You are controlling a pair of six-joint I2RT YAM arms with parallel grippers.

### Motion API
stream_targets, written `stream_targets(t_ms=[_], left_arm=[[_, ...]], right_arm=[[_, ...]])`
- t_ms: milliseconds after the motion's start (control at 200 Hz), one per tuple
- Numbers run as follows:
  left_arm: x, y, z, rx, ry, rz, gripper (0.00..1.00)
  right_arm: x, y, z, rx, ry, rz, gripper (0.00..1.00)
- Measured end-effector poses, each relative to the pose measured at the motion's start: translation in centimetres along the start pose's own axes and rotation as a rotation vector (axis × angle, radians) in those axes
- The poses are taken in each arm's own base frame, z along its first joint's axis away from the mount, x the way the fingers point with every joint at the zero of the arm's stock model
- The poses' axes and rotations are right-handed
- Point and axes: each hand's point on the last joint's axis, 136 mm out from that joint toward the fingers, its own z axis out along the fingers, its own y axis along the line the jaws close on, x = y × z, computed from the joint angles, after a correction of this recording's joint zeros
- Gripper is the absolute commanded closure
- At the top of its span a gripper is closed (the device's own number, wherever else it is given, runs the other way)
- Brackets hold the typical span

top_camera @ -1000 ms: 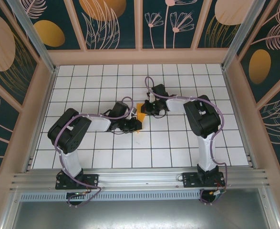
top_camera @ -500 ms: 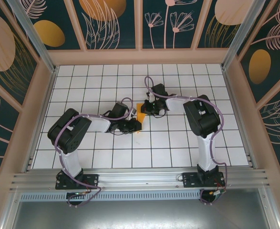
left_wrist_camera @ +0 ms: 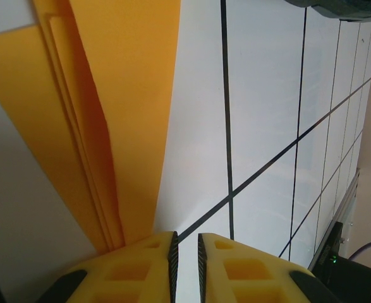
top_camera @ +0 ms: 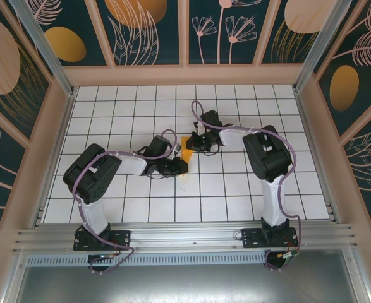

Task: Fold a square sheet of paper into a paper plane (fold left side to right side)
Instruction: Fold the wing for the fifth time at the center of the table.

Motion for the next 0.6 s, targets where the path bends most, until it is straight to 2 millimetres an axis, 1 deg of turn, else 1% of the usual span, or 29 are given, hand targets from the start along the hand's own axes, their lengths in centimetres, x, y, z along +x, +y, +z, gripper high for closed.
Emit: stream_targets(t_ms=[435,600], left_arm=[[0.6,0.0,0.1,0.011,-0.003,0.019,0.80],[1.6,0.1,-0.1,0.002,0.017,0.016,0.81]], right_arm=[[0.0,0.0,0.0,0.000,0.000,-0.002,0.99],[0.0,0.0,0.0,0.000,0.000,-0.002,0.99]])
